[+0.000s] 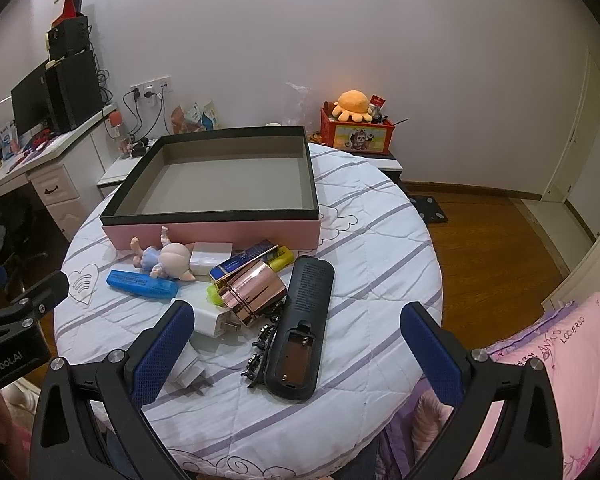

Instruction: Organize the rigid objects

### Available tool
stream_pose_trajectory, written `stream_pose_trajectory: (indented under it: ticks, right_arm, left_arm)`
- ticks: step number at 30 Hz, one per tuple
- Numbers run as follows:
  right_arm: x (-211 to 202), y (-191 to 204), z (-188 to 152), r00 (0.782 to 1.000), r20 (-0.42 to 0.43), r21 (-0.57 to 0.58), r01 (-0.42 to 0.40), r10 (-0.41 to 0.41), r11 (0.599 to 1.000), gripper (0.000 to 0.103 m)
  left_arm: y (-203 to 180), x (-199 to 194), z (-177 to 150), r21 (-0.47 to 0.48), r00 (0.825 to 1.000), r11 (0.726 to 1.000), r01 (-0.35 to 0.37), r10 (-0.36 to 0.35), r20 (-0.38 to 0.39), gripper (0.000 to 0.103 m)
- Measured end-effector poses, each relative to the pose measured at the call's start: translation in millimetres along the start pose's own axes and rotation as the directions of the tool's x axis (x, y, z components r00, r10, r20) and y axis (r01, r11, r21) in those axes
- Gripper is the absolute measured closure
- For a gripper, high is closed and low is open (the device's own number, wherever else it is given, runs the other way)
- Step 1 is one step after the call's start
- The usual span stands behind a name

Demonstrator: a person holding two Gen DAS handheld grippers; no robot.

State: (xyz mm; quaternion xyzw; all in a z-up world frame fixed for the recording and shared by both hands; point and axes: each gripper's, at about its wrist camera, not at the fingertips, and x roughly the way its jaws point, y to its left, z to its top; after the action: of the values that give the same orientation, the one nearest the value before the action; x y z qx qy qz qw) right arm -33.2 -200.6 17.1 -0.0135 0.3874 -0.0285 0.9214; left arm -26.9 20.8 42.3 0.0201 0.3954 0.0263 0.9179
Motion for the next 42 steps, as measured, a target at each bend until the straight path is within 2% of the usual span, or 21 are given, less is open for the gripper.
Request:
stream_pose_trajectory:
  ticks: [23,30,37,42]
  right_arm:
    - [3.0,-1.5,0.1,1.000,-0.009,0.000,0.001,-0.001,1.000,0.000]
    - [12.8,-15.3,-3.7,0.999,-0.038,0.033,0.020,-0.019,0.999,0.000]
    - [12.0,-5.9,-0.6,0.999,-0.035,0.004,-0.001,0.001,1.000,0.000]
    - [-7.4,2.0,4.6,1.000,-0.005,-0.011,-0.028,0.028,1.000,0.000]
  left_arm:
    - [2.0,1.9,-4.1,-0.004,1.000,1.000,-0.005,0.005,-0.006,0.000]
    - [5.1,14.8,-9.4,-0.013,0.999,1.000,0.019,-0.019,-0.039,0.000]
    - [9.2,6.7,-4.7,-0.013,1.000,1.000,0.016,-0.017,-0.013,0.000]
    - [12.1,-21.3,1.1,-0.007,0.999,1.000,-0.005,0.005,0.047,0.000]
